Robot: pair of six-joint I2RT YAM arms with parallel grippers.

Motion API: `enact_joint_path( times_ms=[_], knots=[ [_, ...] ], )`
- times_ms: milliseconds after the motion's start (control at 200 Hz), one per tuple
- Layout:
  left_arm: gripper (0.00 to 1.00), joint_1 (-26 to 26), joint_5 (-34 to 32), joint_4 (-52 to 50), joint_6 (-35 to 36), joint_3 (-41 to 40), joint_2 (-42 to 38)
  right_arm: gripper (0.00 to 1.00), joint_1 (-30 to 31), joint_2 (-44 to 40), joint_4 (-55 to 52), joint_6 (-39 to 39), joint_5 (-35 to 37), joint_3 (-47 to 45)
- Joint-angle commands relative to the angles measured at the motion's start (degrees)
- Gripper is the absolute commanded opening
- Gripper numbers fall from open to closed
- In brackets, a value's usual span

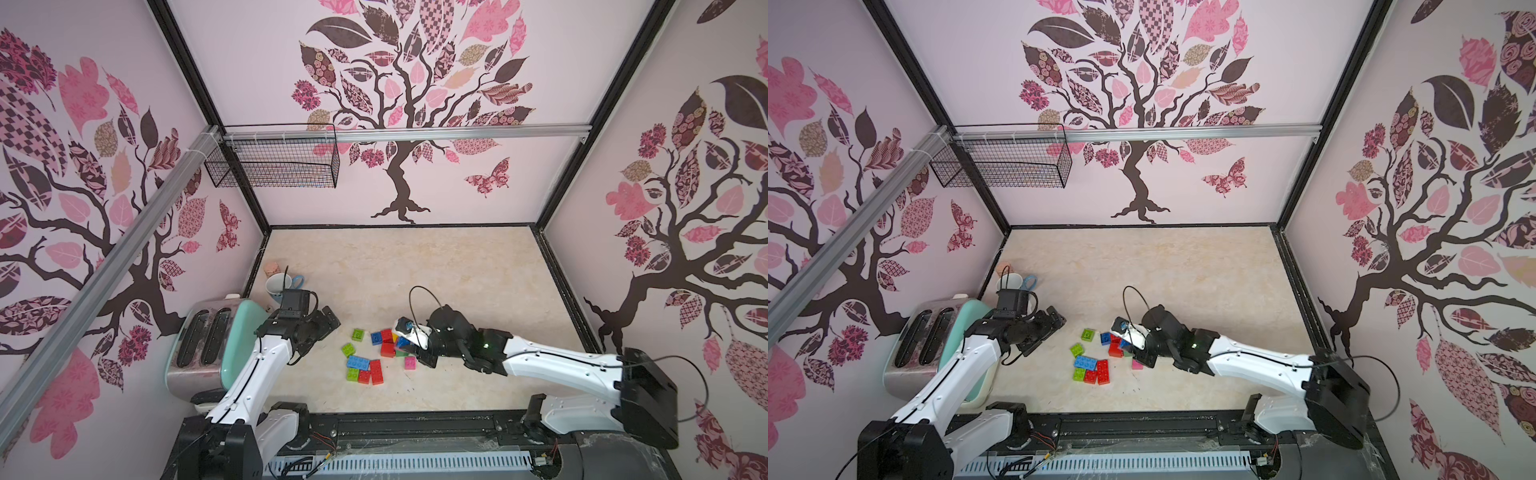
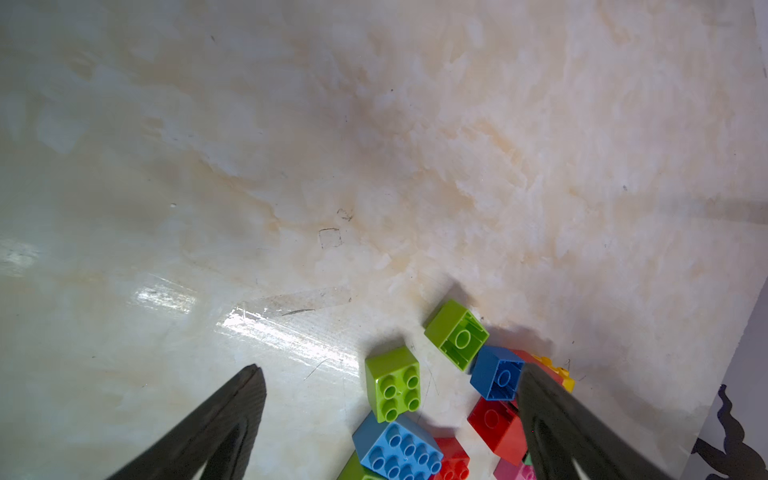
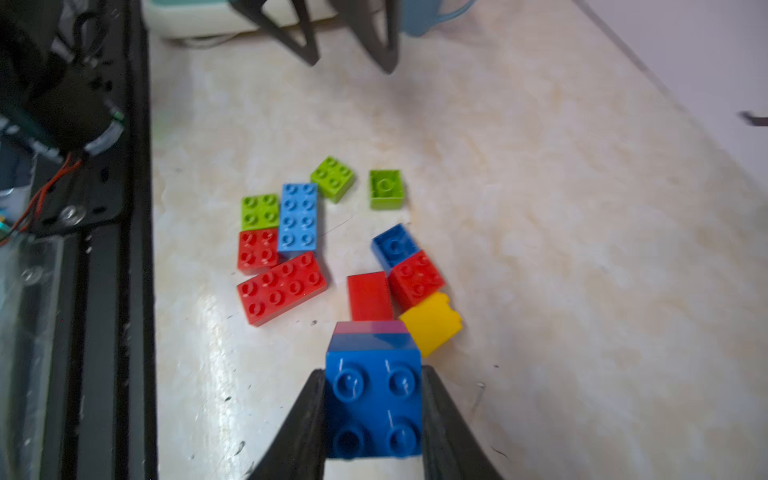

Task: Assemble the number 4 with lego
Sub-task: Pick up the lego brick from the center of the board, then place the lego brick at the center of the board.

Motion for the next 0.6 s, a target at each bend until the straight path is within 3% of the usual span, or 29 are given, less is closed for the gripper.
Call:
enact_joint_path(
  times_ms=[0,85,230,445,595],
  knots=[
    [0.98,-4.55,-5.28,-1.72,0.50,3.05,-0.05,0.00,-0.39,-3.29,0.93,19.11,24.33,-5.58],
    [0.98,-9.47,-9.02,-3.88,-0.35,5.25,1.95,0.00,-0.77,-3.24,-8.33,30.15,32.53,-5.11],
    [0.98,-16.35,-13.99,-7.03,-2.54,6.66,4.08,0.01,-1.09,0.66,-16.62,40.45,31.43,-3.13],
    [0.97,-20.72,-14.84,-12.49,-3.50,4.63,4.80,0.06,-1.25,8.11,-16.39,39.72,26.84,-0.58],
    [0.92,-23.33,-13.56,-15.99,-4.01,2.58,2.70,0.19,-2.24,10.71,-16.51,39.25,24.73,0.19]
  ],
)
